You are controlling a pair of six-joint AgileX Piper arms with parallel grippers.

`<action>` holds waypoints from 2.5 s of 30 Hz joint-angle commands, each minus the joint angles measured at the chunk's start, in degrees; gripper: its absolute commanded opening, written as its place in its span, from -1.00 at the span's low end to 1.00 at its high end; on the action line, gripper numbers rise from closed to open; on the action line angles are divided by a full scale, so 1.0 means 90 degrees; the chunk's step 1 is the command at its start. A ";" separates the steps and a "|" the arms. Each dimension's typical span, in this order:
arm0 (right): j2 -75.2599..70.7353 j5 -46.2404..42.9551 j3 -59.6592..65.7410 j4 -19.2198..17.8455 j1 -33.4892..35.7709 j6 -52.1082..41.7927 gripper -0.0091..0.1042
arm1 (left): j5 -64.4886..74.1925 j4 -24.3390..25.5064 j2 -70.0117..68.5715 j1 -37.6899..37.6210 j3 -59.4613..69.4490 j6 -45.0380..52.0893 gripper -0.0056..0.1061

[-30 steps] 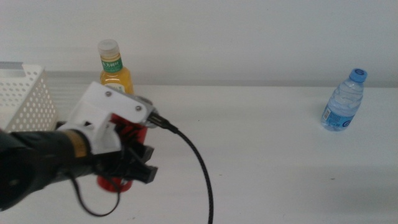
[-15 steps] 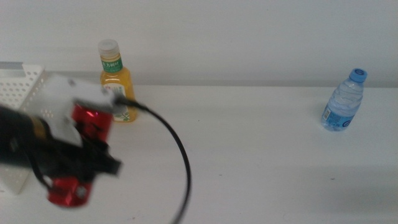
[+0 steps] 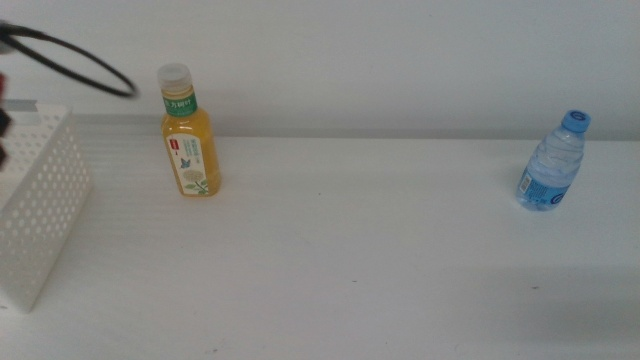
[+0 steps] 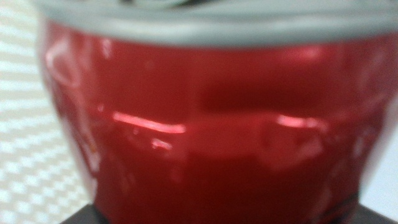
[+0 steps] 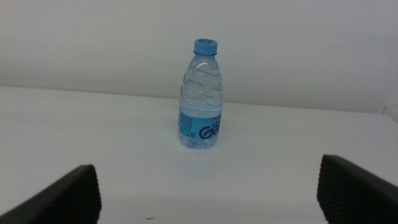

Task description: Use arms to grab the bottles and put them into the dustbin to the left of the table.

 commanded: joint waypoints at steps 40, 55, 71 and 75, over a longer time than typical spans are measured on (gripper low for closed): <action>-0.0241 -0.0049 0.0240 -0.0034 -0.0025 -0.0021 0.80 | -0.1470 0.1057 -0.1499 -0.2491 0.0576 -0.2039 0.78; -0.0241 -0.0049 0.0240 -0.0034 -0.0025 -0.0021 0.80 | -0.4849 -0.0243 -0.2696 -0.3712 0.4063 -0.1974 0.78; -0.0241 -0.0049 0.0240 -0.0034 -0.0025 -0.0038 0.80 | -1.0399 -0.0272 -0.2694 -0.3699 0.6957 -0.1987 0.78; -0.0241 -0.0049 0.0240 -0.0034 -0.0025 -0.0038 0.80 | -1.0402 -0.0272 -0.2694 -0.3699 0.6957 -0.1987 0.78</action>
